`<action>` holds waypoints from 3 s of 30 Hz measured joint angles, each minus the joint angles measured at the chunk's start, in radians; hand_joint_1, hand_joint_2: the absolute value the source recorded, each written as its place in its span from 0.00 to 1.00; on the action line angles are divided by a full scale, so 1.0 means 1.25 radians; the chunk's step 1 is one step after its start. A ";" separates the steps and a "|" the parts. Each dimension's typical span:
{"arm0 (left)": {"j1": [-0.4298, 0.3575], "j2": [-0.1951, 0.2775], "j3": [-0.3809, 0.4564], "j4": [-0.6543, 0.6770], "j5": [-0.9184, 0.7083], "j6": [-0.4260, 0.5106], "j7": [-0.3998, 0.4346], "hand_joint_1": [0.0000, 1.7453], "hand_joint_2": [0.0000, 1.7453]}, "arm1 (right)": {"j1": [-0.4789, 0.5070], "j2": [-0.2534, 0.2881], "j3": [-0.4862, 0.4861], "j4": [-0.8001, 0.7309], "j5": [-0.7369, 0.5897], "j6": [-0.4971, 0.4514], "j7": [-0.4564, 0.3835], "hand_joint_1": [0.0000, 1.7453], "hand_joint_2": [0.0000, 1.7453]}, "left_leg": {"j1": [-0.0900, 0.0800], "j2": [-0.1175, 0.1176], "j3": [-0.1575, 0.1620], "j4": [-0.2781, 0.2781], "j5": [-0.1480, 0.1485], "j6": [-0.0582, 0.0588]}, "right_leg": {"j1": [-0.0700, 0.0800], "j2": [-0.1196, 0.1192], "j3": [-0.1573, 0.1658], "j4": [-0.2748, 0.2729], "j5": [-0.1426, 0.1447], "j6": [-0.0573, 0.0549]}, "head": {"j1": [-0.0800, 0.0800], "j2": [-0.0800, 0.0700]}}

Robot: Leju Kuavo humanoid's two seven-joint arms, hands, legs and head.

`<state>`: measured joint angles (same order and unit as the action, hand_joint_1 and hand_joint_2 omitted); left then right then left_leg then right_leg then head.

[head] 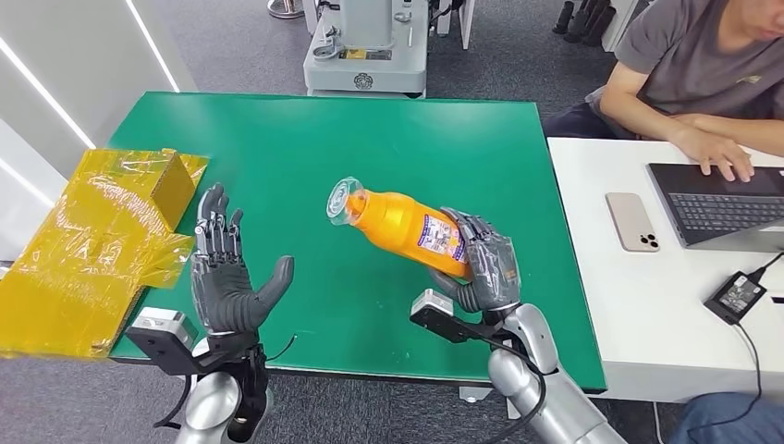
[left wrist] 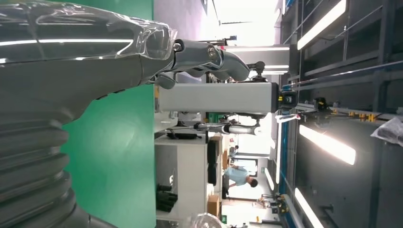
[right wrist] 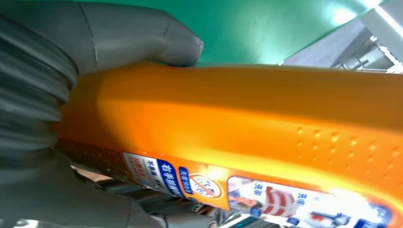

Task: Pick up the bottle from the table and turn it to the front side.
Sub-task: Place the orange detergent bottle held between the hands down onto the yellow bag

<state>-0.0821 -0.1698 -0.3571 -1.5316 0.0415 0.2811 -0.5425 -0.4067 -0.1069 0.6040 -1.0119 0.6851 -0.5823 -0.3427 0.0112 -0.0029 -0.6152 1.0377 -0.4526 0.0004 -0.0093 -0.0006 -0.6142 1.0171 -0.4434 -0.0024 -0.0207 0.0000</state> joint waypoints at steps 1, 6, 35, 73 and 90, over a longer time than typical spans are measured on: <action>-0.004 0.000 0.000 0.006 0.002 -0.002 0.000 0.00 1.00 | 0.004 0.002 -0.003 -0.004 0.000 -0.001 -0.002 1.00 1.00 | 0.000 0.000 0.000 0.000 0.000 0.000 | 0.000 0.000 0.000 0.000 0.000 0.000 | 0.000 0.000; -0.025 0.003 -0.004 0.030 0.039 -0.059 0.013 0.00 1.00 | 0.017 0.004 -0.008 -0.022 0.013 -0.018 -0.035 1.00 1.00 | 0.000 0.000 0.000 0.000 0.000 0.000 | 0.000 0.000 0.000 0.000 0.000 0.000 | 0.000 0.000; -0.125 0.016 -0.069 0.117 0.163 -0.280 0.081 0.00 1.00 | 0.020 0.065 -0.004 0.015 0.044 0.113 -0.083 1.00 1.00 | 0.000 0.000 0.000 0.000 0.000 0.000 | 0.000 0.000 0.000 0.000 0.000 0.000 | 0.000 0.000; -0.143 -0.012 -0.067 0.141 0.170 -0.202 0.054 1.00 1.00 | -0.025 0.170 -0.002 0.105 0.028 0.183 -0.080 1.00 1.00 | 0.000 0.000 -0.001 0.000 0.000 0.000 | 0.000 0.000 0.000 0.000 0.000 0.000 | 0.000 0.000; -0.116 -0.009 -0.060 0.140 0.176 -0.171 0.029 1.00 1.00 | 0.065 0.167 -0.035 -0.020 -0.177 0.244 -0.103 0.00 1.00 | 0.000 0.000 -0.001 0.000 0.000 0.000 | 0.000 0.000 -0.001 0.000 -0.001 0.000 | 0.000 0.000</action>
<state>-0.2267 -0.1805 -0.4321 -1.3567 0.2610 0.0671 -0.5067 -0.3256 0.1019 0.5607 -1.0371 0.4636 -0.2773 -0.4708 0.0112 -0.0033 -0.6161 1.0373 -0.4527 0.0002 -0.0093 -0.0009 -0.6153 1.0171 -0.4442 -0.0025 -0.0206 0.0000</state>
